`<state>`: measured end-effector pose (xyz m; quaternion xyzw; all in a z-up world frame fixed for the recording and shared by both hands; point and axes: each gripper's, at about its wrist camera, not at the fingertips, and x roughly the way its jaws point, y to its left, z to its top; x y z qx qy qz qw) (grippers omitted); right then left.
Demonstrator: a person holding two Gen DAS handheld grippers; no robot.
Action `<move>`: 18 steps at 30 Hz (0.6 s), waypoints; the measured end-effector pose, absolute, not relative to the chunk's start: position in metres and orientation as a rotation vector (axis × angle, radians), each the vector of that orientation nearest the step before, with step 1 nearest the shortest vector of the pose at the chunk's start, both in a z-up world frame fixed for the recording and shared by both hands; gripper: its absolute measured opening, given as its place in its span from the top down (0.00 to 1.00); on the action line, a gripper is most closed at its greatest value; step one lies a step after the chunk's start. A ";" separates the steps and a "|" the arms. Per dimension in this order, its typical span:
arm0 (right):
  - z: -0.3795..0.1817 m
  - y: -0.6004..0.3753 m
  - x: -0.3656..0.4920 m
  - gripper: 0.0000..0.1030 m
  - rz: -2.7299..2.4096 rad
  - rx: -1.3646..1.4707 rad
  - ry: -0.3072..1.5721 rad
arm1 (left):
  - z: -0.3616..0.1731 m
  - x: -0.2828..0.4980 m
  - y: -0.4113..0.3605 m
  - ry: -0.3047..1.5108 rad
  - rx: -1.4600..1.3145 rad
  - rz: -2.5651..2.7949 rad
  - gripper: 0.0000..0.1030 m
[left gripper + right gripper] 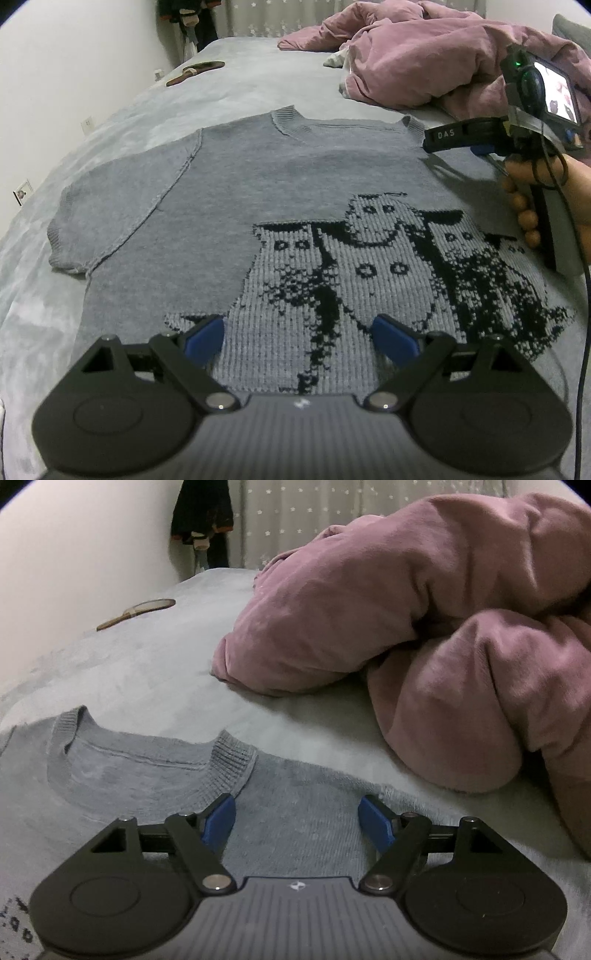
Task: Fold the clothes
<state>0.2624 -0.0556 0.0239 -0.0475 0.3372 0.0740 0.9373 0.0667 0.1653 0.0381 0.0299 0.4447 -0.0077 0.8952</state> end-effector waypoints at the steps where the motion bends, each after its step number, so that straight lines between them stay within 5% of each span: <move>1: 0.024 -0.055 0.262 0.27 0.147 -0.100 0.688 | 0.038 0.067 0.165 0.921 0.066 -0.015 0.11; 18: 0.031 -0.084 0.156 0.23 0.159 -0.088 0.719 | 0.037 0.067 0.163 0.910 0.070 0.005 0.11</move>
